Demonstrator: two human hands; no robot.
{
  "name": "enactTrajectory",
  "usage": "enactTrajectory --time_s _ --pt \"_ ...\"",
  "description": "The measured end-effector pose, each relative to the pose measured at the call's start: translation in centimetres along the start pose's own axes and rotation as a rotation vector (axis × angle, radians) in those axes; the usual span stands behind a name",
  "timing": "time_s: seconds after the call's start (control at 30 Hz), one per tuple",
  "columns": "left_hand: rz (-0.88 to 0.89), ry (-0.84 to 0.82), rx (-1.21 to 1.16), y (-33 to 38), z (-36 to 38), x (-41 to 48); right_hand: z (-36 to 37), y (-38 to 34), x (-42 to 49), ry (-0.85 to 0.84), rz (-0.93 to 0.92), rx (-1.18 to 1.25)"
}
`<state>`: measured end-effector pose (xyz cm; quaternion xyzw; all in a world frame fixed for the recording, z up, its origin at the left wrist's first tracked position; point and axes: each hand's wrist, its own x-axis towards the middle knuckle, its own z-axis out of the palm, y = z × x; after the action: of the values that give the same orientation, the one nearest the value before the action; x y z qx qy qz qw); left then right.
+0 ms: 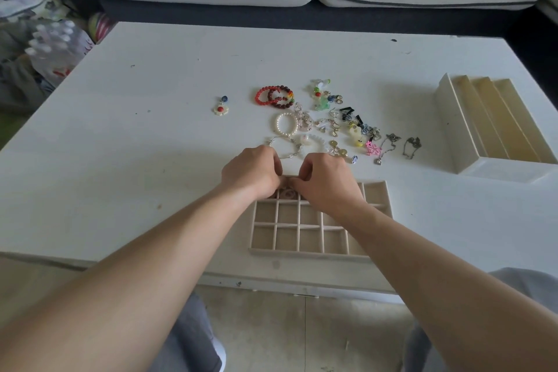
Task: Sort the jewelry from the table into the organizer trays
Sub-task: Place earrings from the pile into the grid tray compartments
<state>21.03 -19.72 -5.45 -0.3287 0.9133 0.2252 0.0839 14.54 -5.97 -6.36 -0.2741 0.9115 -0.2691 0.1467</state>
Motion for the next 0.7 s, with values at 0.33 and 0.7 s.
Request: enactTrajectory --time_s 0.33,0.7 --pt "0.020 -0.113 -0.043 0.9 -1.1 0.8 -1.0 0.4 0.4 -0.035 0.015 0.108" --pt "0.152 0.020 -0.406 5.2 -0.5 3.8 -7.6 7.1 5.6 0.030 0.133 0.090"
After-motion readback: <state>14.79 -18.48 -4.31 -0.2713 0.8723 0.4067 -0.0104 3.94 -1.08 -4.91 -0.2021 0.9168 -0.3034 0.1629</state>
